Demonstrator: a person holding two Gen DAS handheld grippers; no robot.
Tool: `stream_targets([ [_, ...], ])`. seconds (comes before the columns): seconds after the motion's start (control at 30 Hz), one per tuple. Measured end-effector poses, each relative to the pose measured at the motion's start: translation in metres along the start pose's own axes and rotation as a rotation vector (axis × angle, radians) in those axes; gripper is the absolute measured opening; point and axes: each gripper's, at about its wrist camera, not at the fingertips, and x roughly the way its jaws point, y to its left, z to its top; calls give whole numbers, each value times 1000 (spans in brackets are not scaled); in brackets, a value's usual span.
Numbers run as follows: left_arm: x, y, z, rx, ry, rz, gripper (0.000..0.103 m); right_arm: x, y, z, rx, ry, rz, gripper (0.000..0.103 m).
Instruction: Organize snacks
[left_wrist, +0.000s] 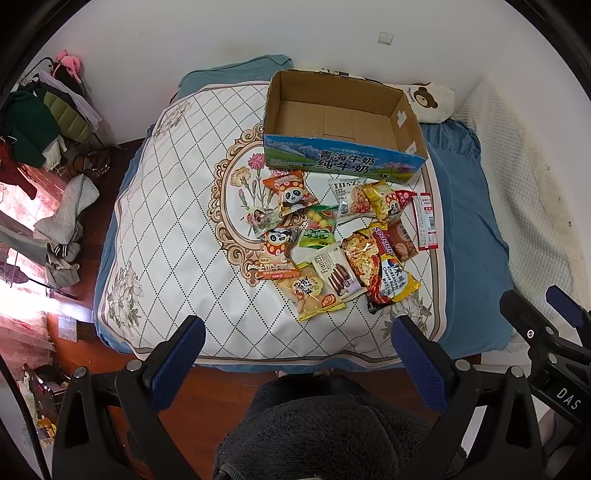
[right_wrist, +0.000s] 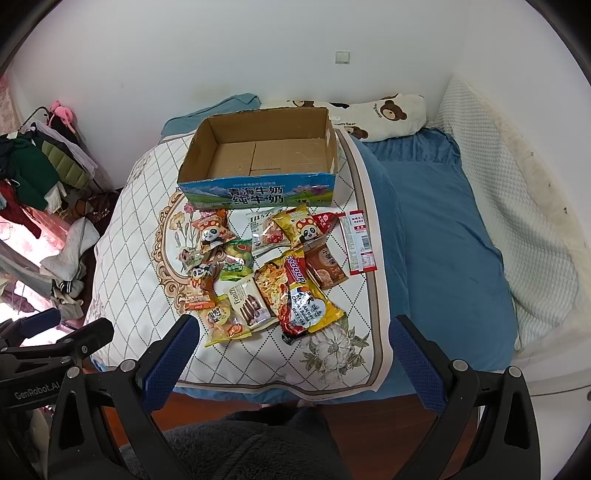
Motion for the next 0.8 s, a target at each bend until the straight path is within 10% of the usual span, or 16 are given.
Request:
stream_targets([
  [0.8, 0, 4, 3, 15, -1, -6, 103, 0, 1, 1, 7, 2, 4, 103],
])
